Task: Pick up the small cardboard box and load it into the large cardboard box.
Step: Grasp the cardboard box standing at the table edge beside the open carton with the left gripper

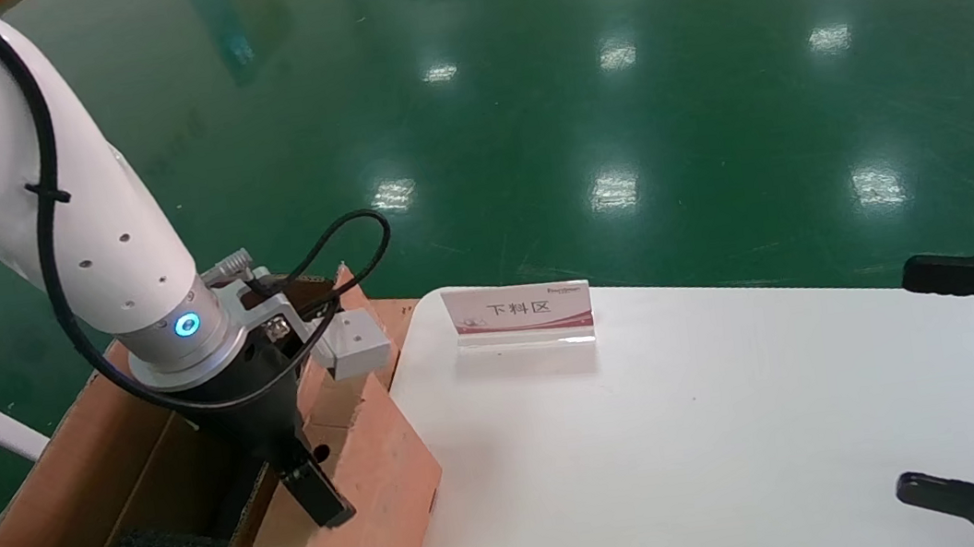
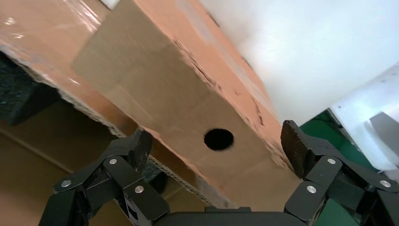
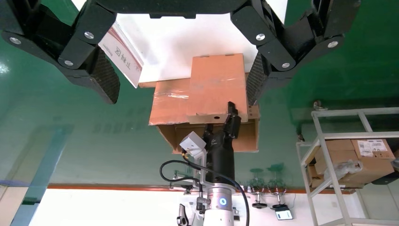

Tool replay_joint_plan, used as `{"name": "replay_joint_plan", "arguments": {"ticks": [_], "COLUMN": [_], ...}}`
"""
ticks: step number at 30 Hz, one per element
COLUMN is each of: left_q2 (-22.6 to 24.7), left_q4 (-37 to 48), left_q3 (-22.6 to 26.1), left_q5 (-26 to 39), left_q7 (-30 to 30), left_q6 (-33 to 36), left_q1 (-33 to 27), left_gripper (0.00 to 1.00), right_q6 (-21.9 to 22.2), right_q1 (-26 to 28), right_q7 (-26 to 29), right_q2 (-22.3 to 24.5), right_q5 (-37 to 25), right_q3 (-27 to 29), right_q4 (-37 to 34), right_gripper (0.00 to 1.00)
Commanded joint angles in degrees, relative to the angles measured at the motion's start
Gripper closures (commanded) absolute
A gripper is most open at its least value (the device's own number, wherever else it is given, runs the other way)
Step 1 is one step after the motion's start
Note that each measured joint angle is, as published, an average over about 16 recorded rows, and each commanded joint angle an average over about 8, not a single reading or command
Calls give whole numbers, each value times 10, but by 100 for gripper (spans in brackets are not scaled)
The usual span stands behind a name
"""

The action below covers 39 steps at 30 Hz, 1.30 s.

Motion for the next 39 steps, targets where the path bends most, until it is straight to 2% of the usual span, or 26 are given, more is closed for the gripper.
{"name": "replay_joint_plan", "arguments": {"ticks": [1,10,11,12,18,19,20,39], "left_q2": [2,2,2,2,2,2,2,2], "left_q4": [0,0,0,0,0,0,0,0], "left_q3": [2,2,2,2,2,2,2,1], "left_q5": [7,9,9,9,9,8,8,7], "left_q7": [-4,1,1,1,0,0,0,-1], "left_q6": [-4,-12,-12,-12,-10,-10,-10,-8], "left_q1": [2,6,6,6,6,6,5,4], "left_gripper": [0,0,5,17,92,99,100,100], "right_q6": [0,0,0,0,0,0,0,0], "right_q1": [0,0,0,0,0,0,0,0], "right_q7": [0,0,0,0,0,0,0,0], "right_q2": [0,0,0,0,0,0,0,0], "right_q5": [0,0,0,0,0,0,0,0], "right_q3": [0,0,0,0,0,0,0,0], "right_q4": [0,0,0,0,0,0,0,0], "right_gripper": [0,0,0,6,81,94,100,100]}}
